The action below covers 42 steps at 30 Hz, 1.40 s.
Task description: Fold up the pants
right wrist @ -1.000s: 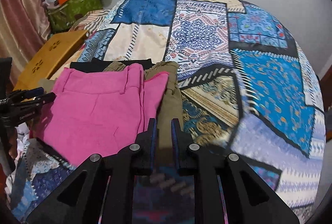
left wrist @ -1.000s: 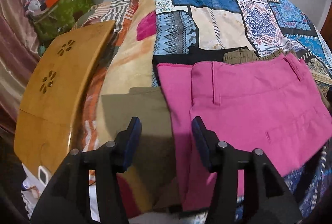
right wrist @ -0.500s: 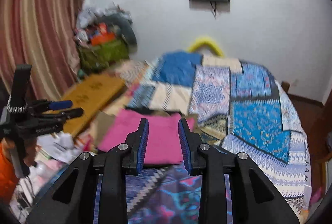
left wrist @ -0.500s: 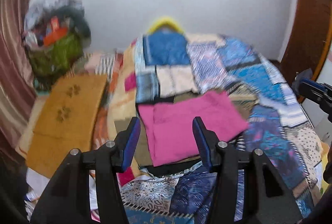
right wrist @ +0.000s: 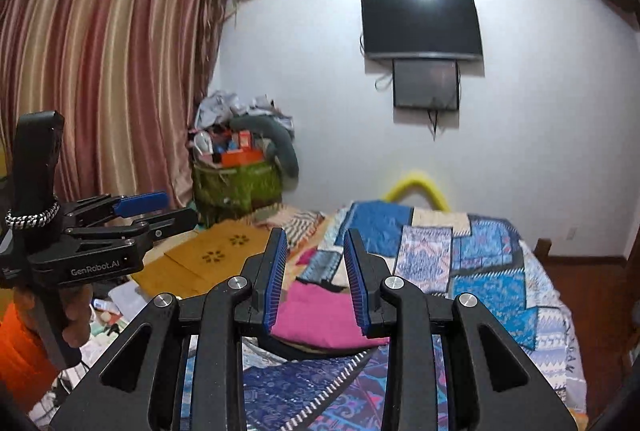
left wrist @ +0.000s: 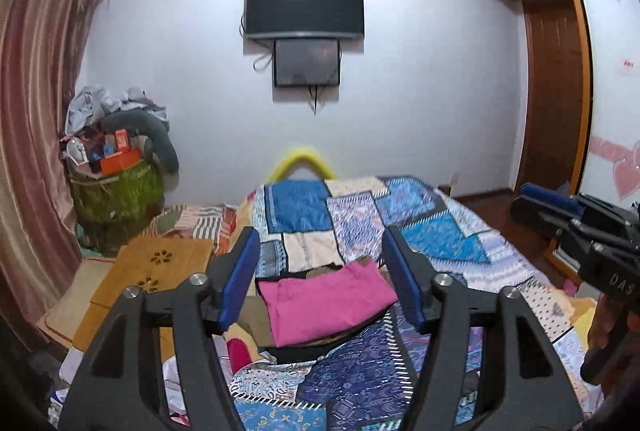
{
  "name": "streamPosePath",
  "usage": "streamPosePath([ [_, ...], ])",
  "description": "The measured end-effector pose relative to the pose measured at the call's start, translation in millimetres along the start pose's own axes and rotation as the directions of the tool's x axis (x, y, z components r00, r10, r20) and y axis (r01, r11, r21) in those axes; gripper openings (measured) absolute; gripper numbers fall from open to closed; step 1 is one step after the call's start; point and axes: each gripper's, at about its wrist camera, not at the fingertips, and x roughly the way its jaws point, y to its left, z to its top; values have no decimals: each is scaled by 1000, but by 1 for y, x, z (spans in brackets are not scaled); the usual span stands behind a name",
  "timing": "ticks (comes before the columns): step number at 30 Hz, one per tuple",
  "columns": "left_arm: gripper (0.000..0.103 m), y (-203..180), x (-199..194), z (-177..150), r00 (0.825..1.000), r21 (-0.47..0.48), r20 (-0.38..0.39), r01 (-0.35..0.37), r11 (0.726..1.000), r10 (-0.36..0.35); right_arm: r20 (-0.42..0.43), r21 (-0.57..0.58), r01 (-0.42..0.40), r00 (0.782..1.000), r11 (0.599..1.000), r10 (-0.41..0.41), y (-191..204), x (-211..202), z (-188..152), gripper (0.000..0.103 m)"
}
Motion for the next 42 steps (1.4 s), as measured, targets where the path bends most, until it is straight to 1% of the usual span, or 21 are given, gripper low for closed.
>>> streamPosePath([
  [1,69,0,-6,0,1000,-9,7,4,1000,-3,6,-1,0,1000,1000,0,2,-4,0,29],
  [3,72,0,-15,-1,1000,-27,18,2,1000,-1,21,3,4,1000,1000,-4,6,-12,-1,38],
  [4,74,-1,-19,-1,1000,-30,24,-3,1000,4,28,7,8,1000,1000,-8,6,-15,-1,47],
  [5,79,-1,-24,-2,999,-30,34,-8,1000,9,35,11,13,999,1000,-13,7,-17,-2,52],
  [6,82,-1,-27,-2,999,-31,40,-13,999,14,41,15,17,999,1000,-18,8,-20,-2,54],
  [7,87,-2,-30,-2,999,-32,45,-16,999,17,43,19,21,999,1000,-22,8,-20,-2,59],
  [8,89,-2,-32,-3,999,-35,49,-16,999,17,46,24,31,998,999,-32,8,-21,-2,66],
  [9,89,-2,-34,-3,999,-36,52,-13,999,14,50,32,41,998,999,-42,8,-23,-2,71],
  [10,91,-2,-36,-3,998,-35,54,-12,999,14,56,39,48,997,998,-50,7,-24,-3,82],
  [11,95,-2,-38,-4,998,-35,56,-14,999,16,62,45,57,996,997,-59,7,-26,-2,90],
  [12,97,-2,-40,-4,998,-35,62,-20,999,22,71,51,68,995,996,-72,7,-27,-2,92],
  [14,101,-2,-44,-6,997,-38,68,-21,999,24,92,53,98,990,994,-102,7,-29,-2,102],
  [18,103,-1,-46,-7,997,-47,72,-15,999,18,99,43,122,987,992,-126,11,-33,-1,103],
  [21,103,0,-46,-8,997,-60,70,-12,998,16,98,49,121,987,991,-125,12,-34,-2,103],
  [31,103,-1,-42,-11,997,-58,67,-31,998,35,79,52,117,990,992,-120,13,-35,-11,103],
  [42,103,-1,-39,-13,998,-60,60,-31,998,35,66,59,114,991,992,-117,12,-37,-11,103],
])
